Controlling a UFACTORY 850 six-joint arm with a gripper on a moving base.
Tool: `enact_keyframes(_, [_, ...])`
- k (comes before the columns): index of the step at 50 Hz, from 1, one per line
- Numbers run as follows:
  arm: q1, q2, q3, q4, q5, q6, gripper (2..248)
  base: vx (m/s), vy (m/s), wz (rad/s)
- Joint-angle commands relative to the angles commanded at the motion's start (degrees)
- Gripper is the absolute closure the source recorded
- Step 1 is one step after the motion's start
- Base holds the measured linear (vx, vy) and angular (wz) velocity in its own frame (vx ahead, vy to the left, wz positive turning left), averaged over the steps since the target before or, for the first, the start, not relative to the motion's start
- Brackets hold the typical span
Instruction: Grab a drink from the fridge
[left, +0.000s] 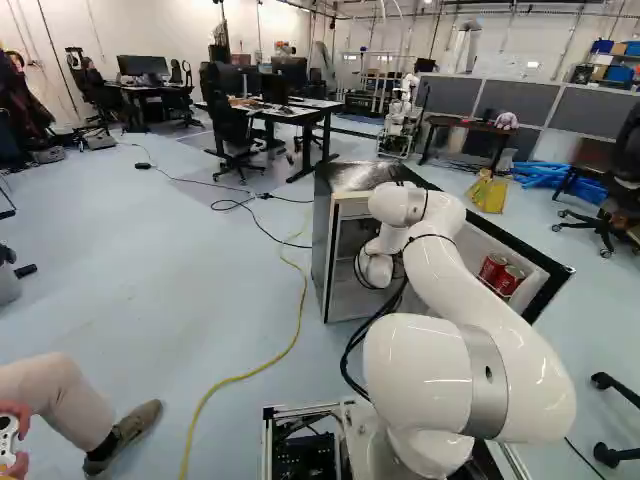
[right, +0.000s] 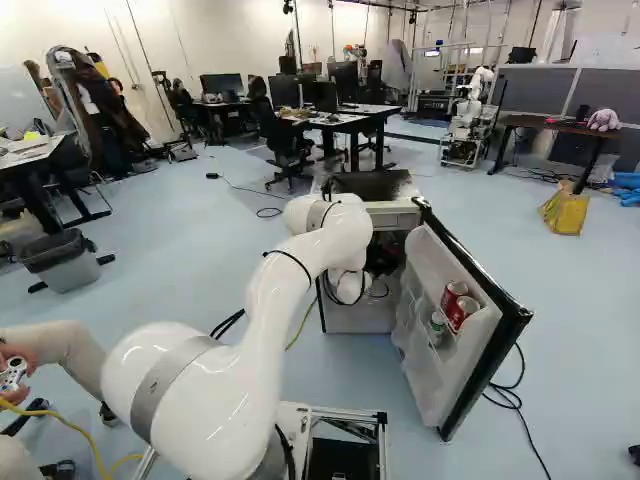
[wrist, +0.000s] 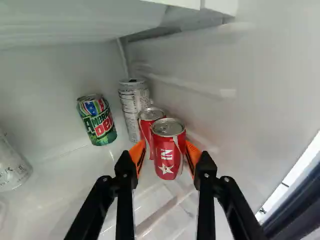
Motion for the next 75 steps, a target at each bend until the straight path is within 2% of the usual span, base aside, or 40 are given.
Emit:
enact_keyframes(25, [0.2, -1.2, -2.2, 0.0, 0.0, 0.0, 119, 0.0, 0.0, 0.0])
enact_keyframes(75, [1.2, -1.3, -2.3, 0.0, 0.0, 0.0, 119, 0.0, 0.0, 0.0])
